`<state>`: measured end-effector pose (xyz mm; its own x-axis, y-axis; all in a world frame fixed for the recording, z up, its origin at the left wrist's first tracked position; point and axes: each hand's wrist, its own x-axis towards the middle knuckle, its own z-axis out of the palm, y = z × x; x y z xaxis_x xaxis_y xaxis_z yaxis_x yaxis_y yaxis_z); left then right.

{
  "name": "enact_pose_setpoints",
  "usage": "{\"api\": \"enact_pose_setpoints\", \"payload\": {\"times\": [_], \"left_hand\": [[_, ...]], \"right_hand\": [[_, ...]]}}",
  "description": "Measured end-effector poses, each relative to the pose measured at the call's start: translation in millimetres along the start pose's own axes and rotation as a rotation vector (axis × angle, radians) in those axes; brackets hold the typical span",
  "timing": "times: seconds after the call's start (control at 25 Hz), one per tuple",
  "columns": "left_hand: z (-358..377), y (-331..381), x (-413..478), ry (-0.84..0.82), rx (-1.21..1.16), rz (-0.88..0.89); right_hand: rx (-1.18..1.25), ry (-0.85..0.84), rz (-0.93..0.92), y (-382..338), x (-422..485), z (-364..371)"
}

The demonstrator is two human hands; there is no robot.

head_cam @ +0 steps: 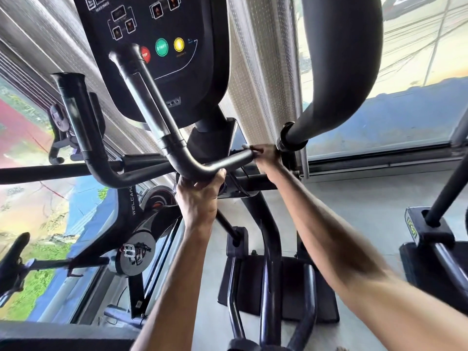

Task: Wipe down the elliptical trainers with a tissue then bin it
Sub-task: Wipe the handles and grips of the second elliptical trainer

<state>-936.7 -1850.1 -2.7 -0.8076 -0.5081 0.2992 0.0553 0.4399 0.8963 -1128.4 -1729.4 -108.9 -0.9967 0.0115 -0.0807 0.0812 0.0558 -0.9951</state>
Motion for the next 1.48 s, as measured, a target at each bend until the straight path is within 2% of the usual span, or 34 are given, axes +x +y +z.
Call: {"api": "enact_pose_setpoints", "payload": {"times": [0.12, 0.16, 0.28, 0.4, 0.56, 0.68, 0.8, 0.88, 1.0, 1.08, 1.16, 1.28, 1.4, 1.48], "left_hand": [[0.7, 3.2, 0.8, -0.001, -0.021, -0.024], [0.6, 5.4, 0.4, -0.002, -0.027, -0.022], [-2.2, 8.7, -1.6, -0.043, -0.034, -0.028], [-9.0, 12.8, -7.9, -0.048, -0.145, -0.031], [-17.7, 19.9, -10.9, -0.023, -0.222, 0.017], [-24.2, 21.3, -10.4, -0.024, -0.265, 0.009], [-29.1, 22.8, -11.7, -0.03, -0.26, -0.006], [-29.8, 24.6, -15.9, -0.034, -0.226, -0.004], [-30.5, 26.2, -19.4, -0.057, -0.274, -0.05], [-30.6, 25.0, -20.0, -0.054, -0.325, -0.081], [-31.3, 20.4, -20.8, -0.039, -0.382, -0.111], [-30.5, 17.8, -18.5, -0.013, -0.445, -0.144], [-31.7, 9.0, -15.0, -0.002, -0.467, -0.193], [-34.0, 5.2, -16.0, 0.024, -0.478, -0.216]], "right_hand": [[0.212, 0.269, 0.15, 16.8, -45.8, 12.8], [0.382, 0.302, 0.193, 18.6, -58.1, 20.0], [0.775, 0.33, 0.278, 7.0, -84.1, 38.8], [0.87, 0.386, 0.299, -10.8, -104.1, 49.5], [0.978, 0.316, 0.196, -34.7, -146.5, 53.1], [0.769, 0.312, -0.076, -45.2, -178.6, 51.4], [0.361, 0.343, -0.487, -47.7, -183.0, 40.5], [0.036, 0.35, -0.606, -47.6, -167.9, 25.9], [-0.275, 0.3, -0.608, -47.1, -132.2, 1.4], [-0.369, 0.23, -0.59, -49.0, -116.3, -6.4], [-0.458, 0.128, -0.498, -62.8, -102.7, -11.1], [-0.602, -0.102, -0.541, -101.3, -104.2, -13.4], [-0.552, -0.413, -0.566, -141.5, -115.3, -12.1], [-0.555, -0.502, -0.569, -152.1, -114.6, -9.3]]}}
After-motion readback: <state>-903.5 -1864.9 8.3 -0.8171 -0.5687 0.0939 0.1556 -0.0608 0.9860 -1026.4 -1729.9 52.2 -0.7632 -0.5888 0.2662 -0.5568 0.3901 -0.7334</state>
